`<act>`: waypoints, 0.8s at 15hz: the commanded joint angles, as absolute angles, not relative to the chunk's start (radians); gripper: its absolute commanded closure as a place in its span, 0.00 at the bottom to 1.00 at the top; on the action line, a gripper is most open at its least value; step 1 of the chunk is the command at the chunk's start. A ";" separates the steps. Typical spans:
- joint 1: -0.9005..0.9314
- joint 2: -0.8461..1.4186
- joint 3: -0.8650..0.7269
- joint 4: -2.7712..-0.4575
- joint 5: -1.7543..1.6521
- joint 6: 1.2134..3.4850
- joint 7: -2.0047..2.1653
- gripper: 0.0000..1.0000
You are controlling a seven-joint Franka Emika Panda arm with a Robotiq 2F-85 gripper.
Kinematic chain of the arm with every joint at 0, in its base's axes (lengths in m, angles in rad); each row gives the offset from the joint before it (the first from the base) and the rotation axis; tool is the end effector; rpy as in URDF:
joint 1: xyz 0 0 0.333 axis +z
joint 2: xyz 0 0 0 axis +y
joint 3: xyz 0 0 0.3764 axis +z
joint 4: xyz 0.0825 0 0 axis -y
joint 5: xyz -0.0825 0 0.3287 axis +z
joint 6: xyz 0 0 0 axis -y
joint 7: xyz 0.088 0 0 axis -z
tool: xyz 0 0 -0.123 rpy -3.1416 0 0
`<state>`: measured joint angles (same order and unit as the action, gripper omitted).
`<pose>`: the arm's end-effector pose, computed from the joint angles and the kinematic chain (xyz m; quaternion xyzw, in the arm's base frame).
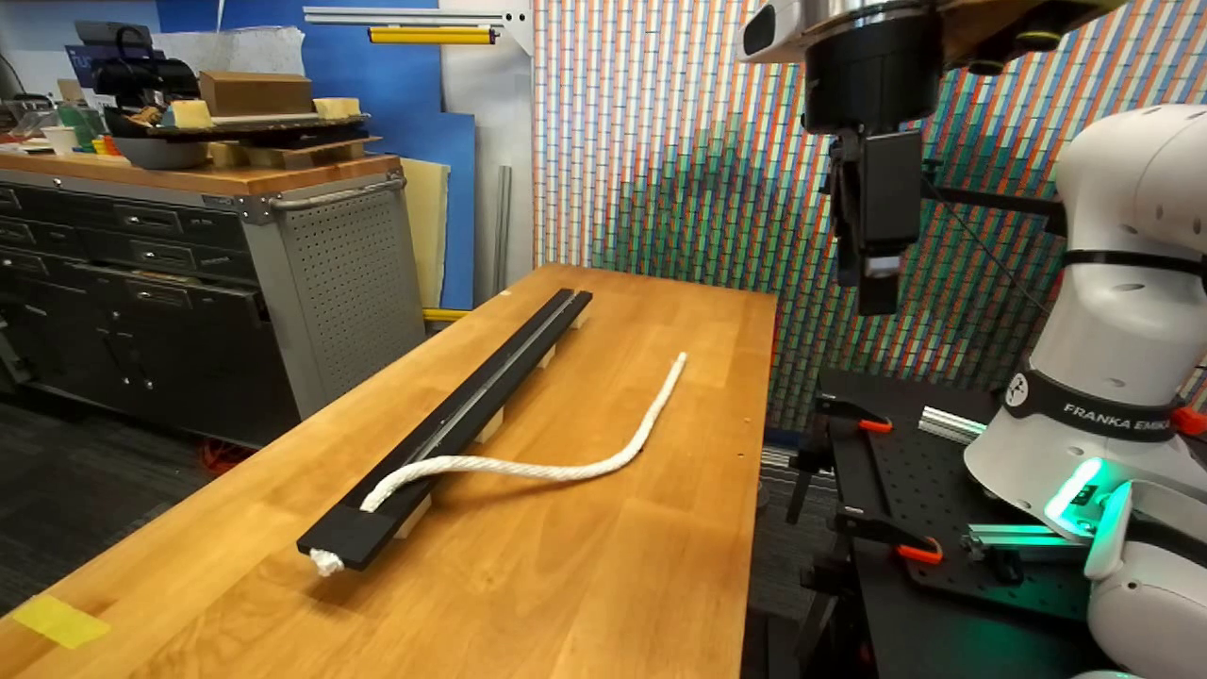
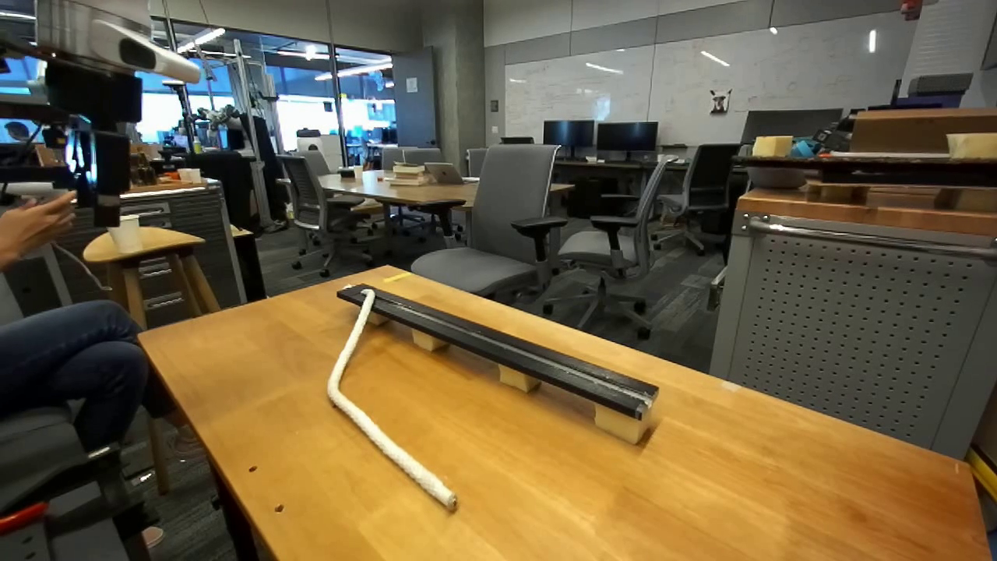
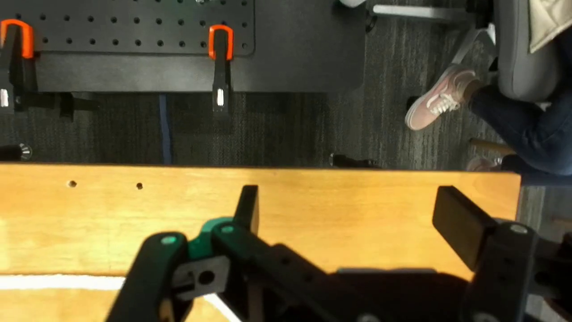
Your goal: Lay the white object along the black object and press down on it
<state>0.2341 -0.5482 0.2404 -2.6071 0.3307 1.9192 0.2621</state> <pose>0.2313 0.1600 0.4778 -0.9934 -0.0161 0.0970 0.0588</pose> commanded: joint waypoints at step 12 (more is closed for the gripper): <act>0.069 -0.323 0.197 -2.434 0.352 2.257 0.555 0.00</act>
